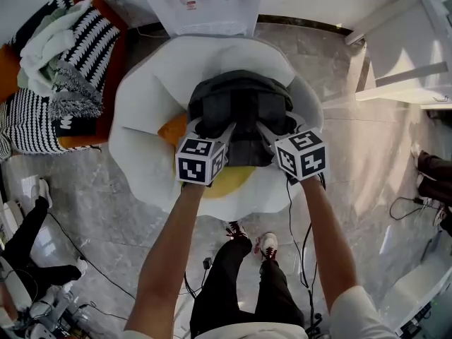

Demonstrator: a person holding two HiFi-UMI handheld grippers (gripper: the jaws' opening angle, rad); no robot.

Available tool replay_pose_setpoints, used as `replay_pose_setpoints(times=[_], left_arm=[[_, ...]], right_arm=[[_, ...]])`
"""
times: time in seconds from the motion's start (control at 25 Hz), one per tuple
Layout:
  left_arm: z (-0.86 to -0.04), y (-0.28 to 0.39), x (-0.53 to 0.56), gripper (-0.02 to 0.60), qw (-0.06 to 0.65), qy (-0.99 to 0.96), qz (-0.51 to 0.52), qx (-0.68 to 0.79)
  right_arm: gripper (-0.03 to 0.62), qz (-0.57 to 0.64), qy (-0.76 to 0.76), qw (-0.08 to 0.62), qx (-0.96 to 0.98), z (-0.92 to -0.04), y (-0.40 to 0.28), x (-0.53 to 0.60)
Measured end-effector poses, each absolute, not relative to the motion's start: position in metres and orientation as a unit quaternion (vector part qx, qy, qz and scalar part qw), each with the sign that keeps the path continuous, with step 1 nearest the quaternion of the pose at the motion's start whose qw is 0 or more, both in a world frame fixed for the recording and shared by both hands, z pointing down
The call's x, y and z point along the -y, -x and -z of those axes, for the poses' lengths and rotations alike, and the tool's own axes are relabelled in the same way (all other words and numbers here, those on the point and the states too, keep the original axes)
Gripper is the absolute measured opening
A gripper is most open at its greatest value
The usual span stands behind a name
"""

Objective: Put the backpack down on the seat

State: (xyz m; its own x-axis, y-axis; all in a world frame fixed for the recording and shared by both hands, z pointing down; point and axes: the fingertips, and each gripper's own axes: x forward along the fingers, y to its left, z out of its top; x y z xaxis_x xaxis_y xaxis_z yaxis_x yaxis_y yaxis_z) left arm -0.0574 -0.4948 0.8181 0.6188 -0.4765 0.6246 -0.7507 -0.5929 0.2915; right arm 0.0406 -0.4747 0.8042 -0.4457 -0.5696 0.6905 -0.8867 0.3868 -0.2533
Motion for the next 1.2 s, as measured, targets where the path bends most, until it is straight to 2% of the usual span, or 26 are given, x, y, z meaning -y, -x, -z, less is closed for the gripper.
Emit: replay_pose_setpoints(times=[0.08, 0.28, 0.72, 1.12, 1.2], left_arm=[[-0.822, 0.059, 0.494, 0.277, 0.279, -0.854, -0.250, 0.360], [-0.831, 0.063, 0.479, 0.379, 0.314, -0.847, -0.239, 0.357], [-0.822, 0.091, 0.440, 0.382, 0.308, -0.822, -0.246, 0.412], [-0.767, 0.088, 0.390, 0.380, 0.263, -0.837, -0.216, 0.429], [-0.754, 0.084, 0.380, 0.380, 0.261, -0.841, -0.204, 0.428]], right_arm=[[0.210, -0.299, -0.464, 0.261, 0.792, -0.804, -0.045, 0.476], [0.291, -0.304, -0.478, 0.258, 0.783, -0.806, -0.055, 0.469], [0.302, -0.323, -0.499, 0.246, 0.766, -0.794, -0.079, 0.424], [0.298, -0.266, -0.514, 0.234, 0.781, -0.737, -0.095, 0.385], [0.277, -0.256, -0.515, 0.232, 0.784, -0.726, -0.097, 0.374]])
